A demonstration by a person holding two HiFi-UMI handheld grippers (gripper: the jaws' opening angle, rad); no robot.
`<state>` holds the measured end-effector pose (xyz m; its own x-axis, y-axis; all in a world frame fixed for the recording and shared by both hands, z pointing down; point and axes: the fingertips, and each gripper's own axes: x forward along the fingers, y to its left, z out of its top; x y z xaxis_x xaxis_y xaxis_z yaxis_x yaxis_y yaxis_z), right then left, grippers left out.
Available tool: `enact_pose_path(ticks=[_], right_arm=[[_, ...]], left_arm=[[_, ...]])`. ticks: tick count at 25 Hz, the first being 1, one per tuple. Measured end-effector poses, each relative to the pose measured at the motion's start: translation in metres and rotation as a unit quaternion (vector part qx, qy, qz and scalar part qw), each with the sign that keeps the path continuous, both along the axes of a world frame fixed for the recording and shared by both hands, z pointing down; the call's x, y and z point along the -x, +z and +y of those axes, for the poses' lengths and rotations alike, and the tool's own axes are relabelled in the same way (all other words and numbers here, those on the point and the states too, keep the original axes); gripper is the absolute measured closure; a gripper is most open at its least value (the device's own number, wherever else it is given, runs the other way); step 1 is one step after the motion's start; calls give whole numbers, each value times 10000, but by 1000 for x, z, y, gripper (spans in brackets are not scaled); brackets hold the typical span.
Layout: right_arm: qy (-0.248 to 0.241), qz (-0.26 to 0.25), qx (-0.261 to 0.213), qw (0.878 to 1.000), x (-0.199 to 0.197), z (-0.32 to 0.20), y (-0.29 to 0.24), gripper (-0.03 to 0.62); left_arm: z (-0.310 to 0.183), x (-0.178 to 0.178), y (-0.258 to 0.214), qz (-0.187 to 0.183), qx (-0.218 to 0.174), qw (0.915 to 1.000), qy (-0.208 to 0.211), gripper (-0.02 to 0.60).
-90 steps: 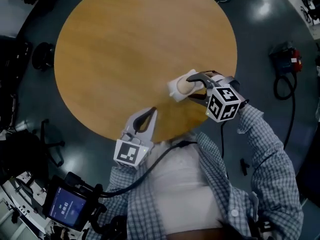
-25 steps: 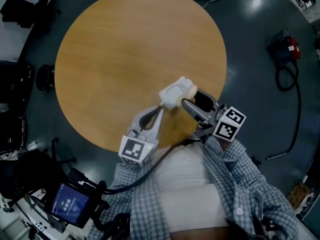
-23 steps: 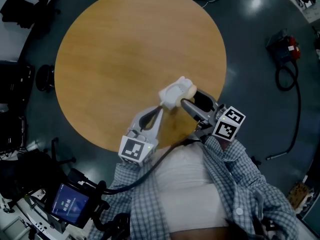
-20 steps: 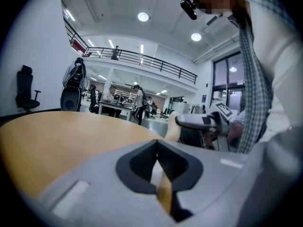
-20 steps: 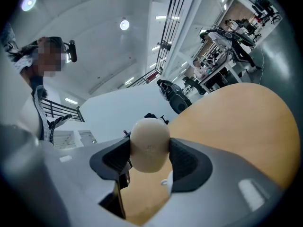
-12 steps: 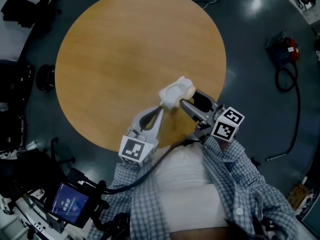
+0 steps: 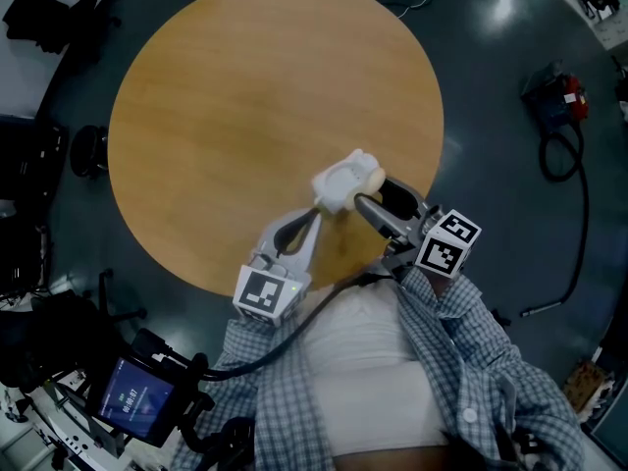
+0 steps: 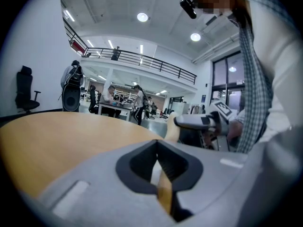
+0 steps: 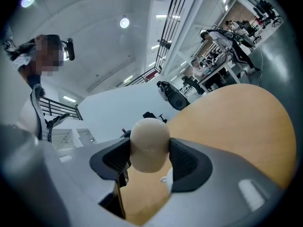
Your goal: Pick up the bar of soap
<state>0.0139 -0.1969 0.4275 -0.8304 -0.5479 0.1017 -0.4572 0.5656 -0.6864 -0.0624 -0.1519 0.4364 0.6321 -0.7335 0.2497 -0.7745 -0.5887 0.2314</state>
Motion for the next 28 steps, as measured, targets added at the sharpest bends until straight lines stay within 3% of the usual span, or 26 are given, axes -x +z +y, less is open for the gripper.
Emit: enact_pose_path(ticks=[3, 28], right_arm=[[-24, 42, -16, 10000, -1, 1, 0, 332], [48, 41, 59, 10000, -6, 1, 6, 332]], left_arm=[[0, 1, 3, 36, -113, 9999, -27, 583], [4, 1, 1, -7, 92, 10000, 31, 583]])
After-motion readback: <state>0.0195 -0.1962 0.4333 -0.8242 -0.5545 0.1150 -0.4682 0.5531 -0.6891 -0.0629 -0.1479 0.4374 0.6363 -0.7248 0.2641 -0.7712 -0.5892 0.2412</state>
